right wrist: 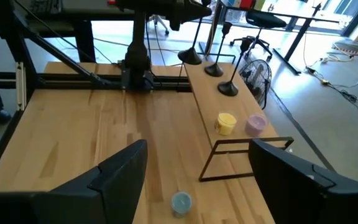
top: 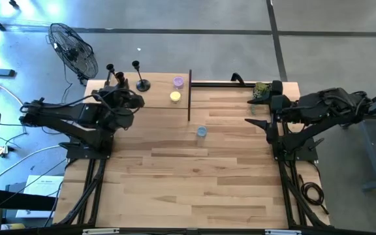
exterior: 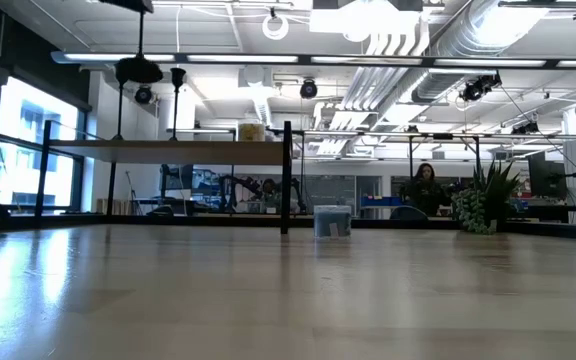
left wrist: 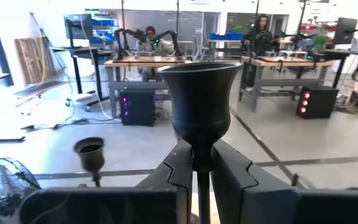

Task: Pick & Place candle stick holders
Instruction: Put the black candle holder on the shelf

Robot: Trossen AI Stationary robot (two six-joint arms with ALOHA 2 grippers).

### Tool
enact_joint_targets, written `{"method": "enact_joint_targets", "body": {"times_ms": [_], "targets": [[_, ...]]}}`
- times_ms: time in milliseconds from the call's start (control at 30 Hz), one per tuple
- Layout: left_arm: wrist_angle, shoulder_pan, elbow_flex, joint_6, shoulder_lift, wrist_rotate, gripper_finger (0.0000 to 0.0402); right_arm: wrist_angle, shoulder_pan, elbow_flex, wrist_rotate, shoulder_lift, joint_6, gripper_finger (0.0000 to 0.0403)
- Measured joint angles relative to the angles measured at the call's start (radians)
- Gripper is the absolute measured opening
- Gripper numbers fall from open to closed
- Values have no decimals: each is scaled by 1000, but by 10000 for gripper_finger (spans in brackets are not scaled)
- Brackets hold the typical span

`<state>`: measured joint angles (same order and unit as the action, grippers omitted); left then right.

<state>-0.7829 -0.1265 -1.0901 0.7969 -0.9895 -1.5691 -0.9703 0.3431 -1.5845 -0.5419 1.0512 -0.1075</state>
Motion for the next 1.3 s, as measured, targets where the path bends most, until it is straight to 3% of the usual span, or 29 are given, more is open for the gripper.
{"method": "enact_joint_targets", "body": {"times_ms": [433, 667, 1000, 1300], "targets": [[-464, 95, 0, 444, 0, 48, 28, 2, 0, 0, 0, 5, -102, 275], [-482, 96, 24, 449, 0, 11, 28, 22, 0, 0, -1, 17, -128, 275], [-473, 119, 145, 592, 13, 12, 28, 76, 0, 0, -2, 22, -95, 275], [-441, 120, 179, 592, 12, -1, 28, 78, -3, 0, -3, 22, -94, 275]]}}
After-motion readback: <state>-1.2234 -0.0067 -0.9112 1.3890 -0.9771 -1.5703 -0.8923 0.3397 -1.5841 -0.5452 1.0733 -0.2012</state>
